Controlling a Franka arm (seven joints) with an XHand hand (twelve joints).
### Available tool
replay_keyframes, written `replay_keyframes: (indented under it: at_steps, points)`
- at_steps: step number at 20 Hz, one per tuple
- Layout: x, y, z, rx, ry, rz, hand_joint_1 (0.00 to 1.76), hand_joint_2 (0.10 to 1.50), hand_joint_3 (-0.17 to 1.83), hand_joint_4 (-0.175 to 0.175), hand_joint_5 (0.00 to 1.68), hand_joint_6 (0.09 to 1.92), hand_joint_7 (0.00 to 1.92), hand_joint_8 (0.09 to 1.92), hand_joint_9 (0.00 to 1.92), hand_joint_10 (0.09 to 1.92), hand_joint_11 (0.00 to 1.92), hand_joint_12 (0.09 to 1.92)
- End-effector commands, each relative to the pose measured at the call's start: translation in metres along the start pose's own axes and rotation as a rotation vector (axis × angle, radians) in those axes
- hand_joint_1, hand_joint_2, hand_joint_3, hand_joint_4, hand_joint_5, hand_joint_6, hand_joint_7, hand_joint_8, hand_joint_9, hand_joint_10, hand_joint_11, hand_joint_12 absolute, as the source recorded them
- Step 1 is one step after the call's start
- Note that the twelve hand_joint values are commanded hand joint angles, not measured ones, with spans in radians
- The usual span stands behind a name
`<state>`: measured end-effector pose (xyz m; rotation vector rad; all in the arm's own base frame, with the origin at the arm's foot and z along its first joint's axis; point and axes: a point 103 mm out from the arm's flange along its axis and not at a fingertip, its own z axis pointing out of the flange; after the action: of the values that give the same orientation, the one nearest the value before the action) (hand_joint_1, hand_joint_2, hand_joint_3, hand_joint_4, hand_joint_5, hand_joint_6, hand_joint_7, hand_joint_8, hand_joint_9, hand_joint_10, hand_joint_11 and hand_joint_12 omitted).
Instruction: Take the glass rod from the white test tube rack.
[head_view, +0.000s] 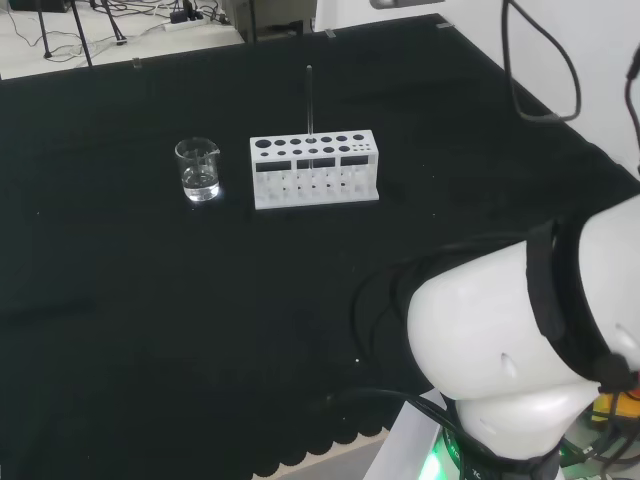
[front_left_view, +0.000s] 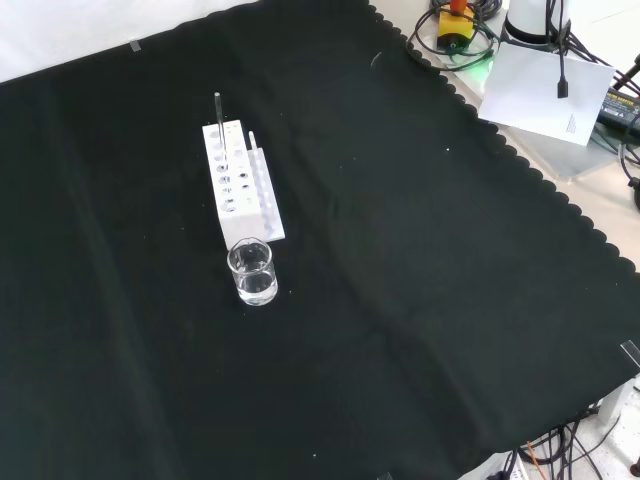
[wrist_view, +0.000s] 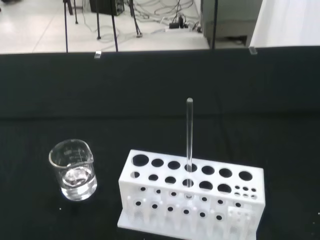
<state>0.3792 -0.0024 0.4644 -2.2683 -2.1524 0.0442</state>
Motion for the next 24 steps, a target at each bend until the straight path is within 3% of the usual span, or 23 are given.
replay_keyframes:
  at_steps: [1,9,24]
  points:
    - [-0.007,0.059,0.029,0.048,-0.013,-0.048,0.63,1.2,-0.17,-0.12,0.11,0.09,0.0,0.73,0.03,0.85,0.0,1.23]
    - [-0.01,0.094,0.067,0.083,-0.016,-0.088,0.61,1.21,-0.17,-0.121,0.12,0.09,0.02,0.8,0.07,0.87,0.0,1.28]
    - [-0.028,0.135,0.142,0.143,0.029,-0.105,0.58,1.23,-0.17,-0.127,0.15,0.09,0.09,0.86,0.22,0.9,0.0,1.41]
